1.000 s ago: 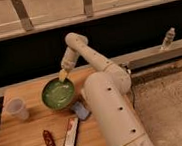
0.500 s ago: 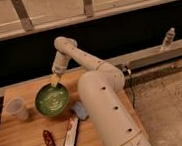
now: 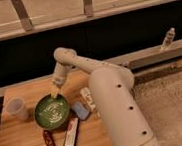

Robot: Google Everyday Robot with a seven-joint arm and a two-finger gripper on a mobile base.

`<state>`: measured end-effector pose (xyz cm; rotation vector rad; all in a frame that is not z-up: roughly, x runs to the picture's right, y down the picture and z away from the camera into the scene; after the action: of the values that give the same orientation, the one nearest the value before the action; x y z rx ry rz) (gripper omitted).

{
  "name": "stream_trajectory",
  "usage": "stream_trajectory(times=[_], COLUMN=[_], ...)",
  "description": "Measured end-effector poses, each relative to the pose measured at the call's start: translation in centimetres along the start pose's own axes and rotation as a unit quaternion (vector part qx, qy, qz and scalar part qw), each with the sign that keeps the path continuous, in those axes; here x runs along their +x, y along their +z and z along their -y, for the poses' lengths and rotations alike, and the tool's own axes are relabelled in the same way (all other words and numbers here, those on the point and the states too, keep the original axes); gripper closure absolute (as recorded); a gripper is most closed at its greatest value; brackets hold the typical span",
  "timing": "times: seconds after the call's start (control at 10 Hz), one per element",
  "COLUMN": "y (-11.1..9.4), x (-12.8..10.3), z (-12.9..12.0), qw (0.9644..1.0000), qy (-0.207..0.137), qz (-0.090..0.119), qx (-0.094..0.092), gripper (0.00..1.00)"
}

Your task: Drag the ceramic bowl in a circle

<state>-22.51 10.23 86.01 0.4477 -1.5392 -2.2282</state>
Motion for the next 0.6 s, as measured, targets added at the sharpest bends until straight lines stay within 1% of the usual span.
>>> stream_trajectory(times=[0.1, 0.2, 0.3, 0.5, 0.6], y=[0.5, 1.4, 1.6, 1.3, 0.5], x=[-0.4, -0.9, -1.4, -2.5, -3.3], z=[0.5, 1.0, 0.8, -0.6, -2.6], qw=[1.0000, 0.9997, 0.9994, 0.9984, 0.9970], qy=[0.006, 0.015, 0.021, 0.038, 0.055], qz=[-0.006, -0.017, -0.026, -0.039, -0.050], qx=[-0.003, -0.006, -0.010, -0.016, -0.023], gripper=[1.00, 1.00, 1.00, 1.00, 1.00])
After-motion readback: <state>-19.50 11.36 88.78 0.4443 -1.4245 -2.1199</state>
